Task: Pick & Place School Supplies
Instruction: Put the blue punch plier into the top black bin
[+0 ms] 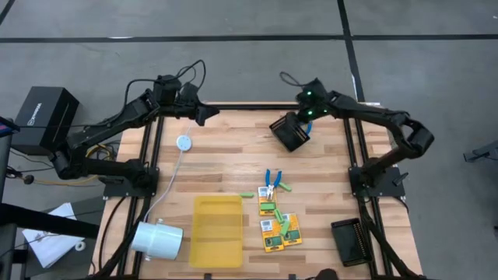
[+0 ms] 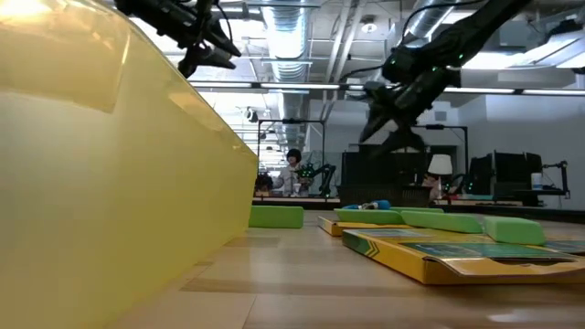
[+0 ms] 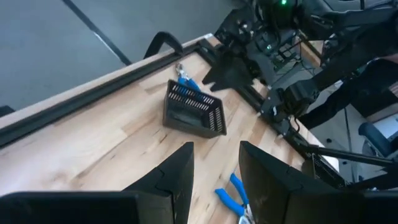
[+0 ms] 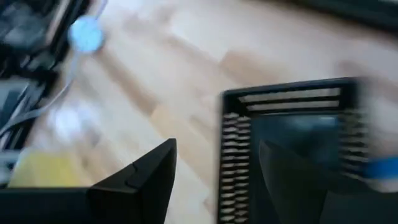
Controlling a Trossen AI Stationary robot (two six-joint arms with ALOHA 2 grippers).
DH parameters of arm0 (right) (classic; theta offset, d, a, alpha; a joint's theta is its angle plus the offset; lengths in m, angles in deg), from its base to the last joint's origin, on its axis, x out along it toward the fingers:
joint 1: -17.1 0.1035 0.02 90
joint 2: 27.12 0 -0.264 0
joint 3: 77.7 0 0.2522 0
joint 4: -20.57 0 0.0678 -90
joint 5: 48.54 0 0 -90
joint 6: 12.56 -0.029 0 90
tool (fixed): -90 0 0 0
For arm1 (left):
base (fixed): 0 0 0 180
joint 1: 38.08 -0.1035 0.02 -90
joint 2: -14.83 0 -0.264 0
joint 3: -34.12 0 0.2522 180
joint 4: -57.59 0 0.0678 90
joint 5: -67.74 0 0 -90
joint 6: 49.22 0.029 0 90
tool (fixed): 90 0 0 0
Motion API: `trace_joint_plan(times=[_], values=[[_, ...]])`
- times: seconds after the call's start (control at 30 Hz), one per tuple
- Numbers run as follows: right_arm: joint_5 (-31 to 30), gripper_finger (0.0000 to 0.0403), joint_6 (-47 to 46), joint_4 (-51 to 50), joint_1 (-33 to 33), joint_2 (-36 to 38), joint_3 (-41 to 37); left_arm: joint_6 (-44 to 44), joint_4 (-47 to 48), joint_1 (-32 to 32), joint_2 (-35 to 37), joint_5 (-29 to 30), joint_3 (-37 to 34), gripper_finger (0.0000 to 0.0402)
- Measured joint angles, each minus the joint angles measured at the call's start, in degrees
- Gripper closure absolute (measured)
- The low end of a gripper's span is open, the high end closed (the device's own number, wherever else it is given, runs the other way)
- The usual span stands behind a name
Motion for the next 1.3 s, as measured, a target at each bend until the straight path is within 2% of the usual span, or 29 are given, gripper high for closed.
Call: trace_joint_plan(times=[0.13,0.23,0.37,0.8,1.3], values=[[-8.49,0.02,-0.04,-11.3,-3.26,2.23,-0.05,-0.02,-0.85,-0.02,0.0,0.0,0.0,0.028],[-11.33,0.0207,1.19,-15.62,-4.83,2.67,-0.05,0.84,-1.11,-0.02,0.0,0.03,0.0,0.028],[-11.51,0.0211,1.26,-16.39,-6.34,1.69,-0.05,1.4,-1.13,-0.02,0.0,0.09,0.0,0.028],[-13.39,0.0198,1.08,-18.13,-6.4,-9.56,-0.07,1.53,-1.13,-0.02,0.0,0.07,0.0,0.028],[-14.63,0.021,1.17,-16.1,-9.75,-10.14,-0.07,1.53,-1.1,-0.04,0.0,0.04,0.0,0.028]])
